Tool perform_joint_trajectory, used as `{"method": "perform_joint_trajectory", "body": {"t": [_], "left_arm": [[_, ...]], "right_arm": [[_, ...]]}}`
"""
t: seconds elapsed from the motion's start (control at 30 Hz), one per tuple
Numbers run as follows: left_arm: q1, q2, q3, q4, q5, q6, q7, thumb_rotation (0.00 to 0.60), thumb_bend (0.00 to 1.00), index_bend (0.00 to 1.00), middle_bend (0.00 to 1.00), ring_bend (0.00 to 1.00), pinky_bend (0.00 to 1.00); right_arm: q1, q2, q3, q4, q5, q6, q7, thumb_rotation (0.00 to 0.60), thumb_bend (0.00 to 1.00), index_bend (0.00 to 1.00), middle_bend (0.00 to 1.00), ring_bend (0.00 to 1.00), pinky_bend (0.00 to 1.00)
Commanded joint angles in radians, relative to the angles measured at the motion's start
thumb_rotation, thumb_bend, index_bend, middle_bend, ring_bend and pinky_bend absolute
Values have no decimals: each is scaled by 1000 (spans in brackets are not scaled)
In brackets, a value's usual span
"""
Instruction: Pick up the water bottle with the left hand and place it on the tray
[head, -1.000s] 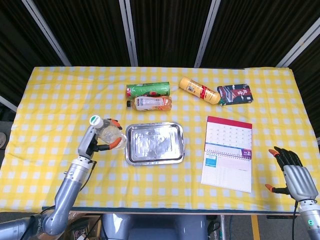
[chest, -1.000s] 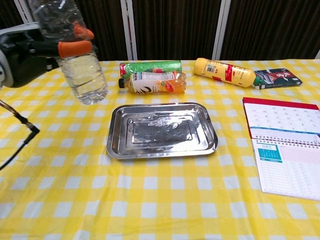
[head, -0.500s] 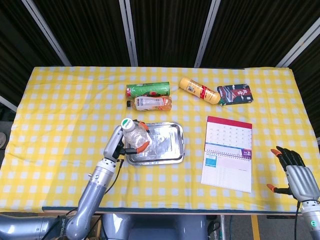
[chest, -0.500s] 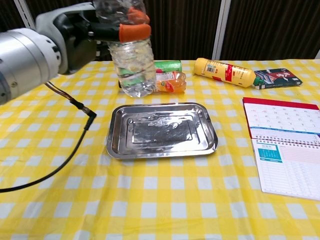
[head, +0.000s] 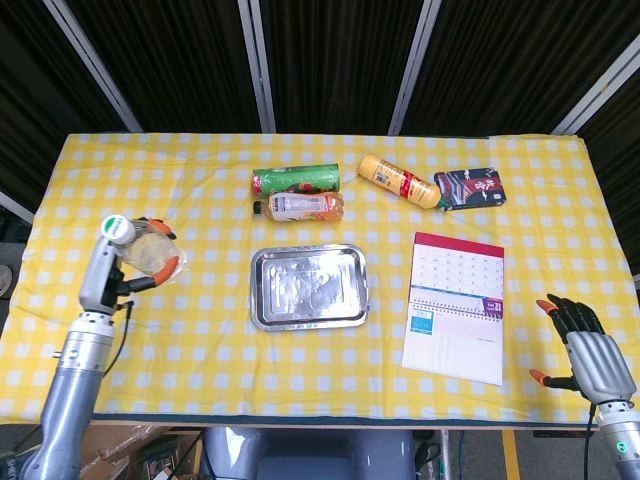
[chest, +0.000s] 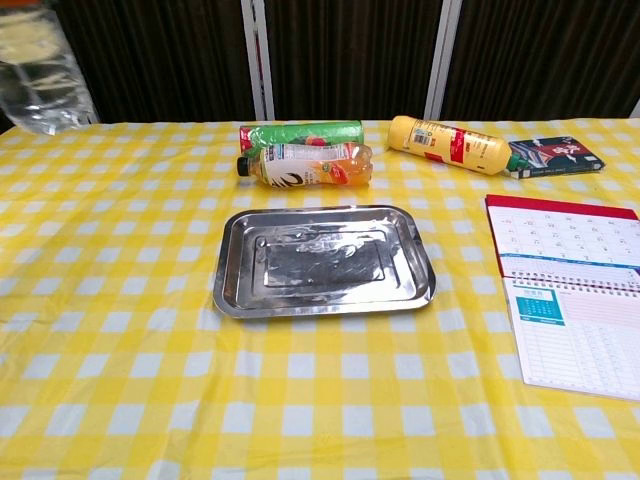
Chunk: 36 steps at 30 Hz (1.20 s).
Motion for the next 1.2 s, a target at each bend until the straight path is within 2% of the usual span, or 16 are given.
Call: {"method": "perform_joint_trajectory", "body": {"t": [0.03, 0.23, 0.37, 0.63, 0.77, 0.87, 1.0, 1.2], "left_arm": [[75, 91, -6, 45, 40, -45, -145, 600, 514, 772, 774, 217, 84], [46, 57, 14, 95, 60, -92, -179, 600, 514, 772, 775, 217, 84], [-7, -28, 31, 113, 50, -110, -148, 600, 514, 772, 775, 217, 84], [-177, -282, 46, 120, -34, -140, 13, 600, 515, 773, 775, 217, 84], [-263, -402, 41, 118, -87, -108, 141, 600, 515, 773, 775, 217, 84], [-300, -459, 42, 111, -124, -65, 231, 600, 515, 773, 775, 217, 84], [-290, -454, 40, 77, -137, -6, 281, 600, 515, 773, 775, 217, 84], [-190, -300, 29, 11, -115, 42, 247, 600, 515, 773, 775, 217, 84]], "right_arm": [[2, -2, -1, -1, -1, -3, -4, 600, 157, 128, 73, 1, 0], [6, -7, -1, -3, 0, -10, -11, 600, 158, 128, 74, 1, 0], [8, -7, 1, 2, 7, -14, -8, 600, 158, 128, 73, 1, 0], [6, -3, 2, 8, 4, -8, 6, 600, 158, 128, 73, 1, 0], [5, -1, 2, 11, 3, -7, 13, 600, 159, 128, 73, 1, 0], [3, 2, 0, 12, -2, -2, 20, 600, 158, 128, 73, 1, 0], [0, 8, -1, 10, -7, 5, 28, 600, 158, 128, 73, 1, 0], [-1, 6, -5, 6, -14, 5, 21, 600, 157, 128, 73, 1, 0]]}}
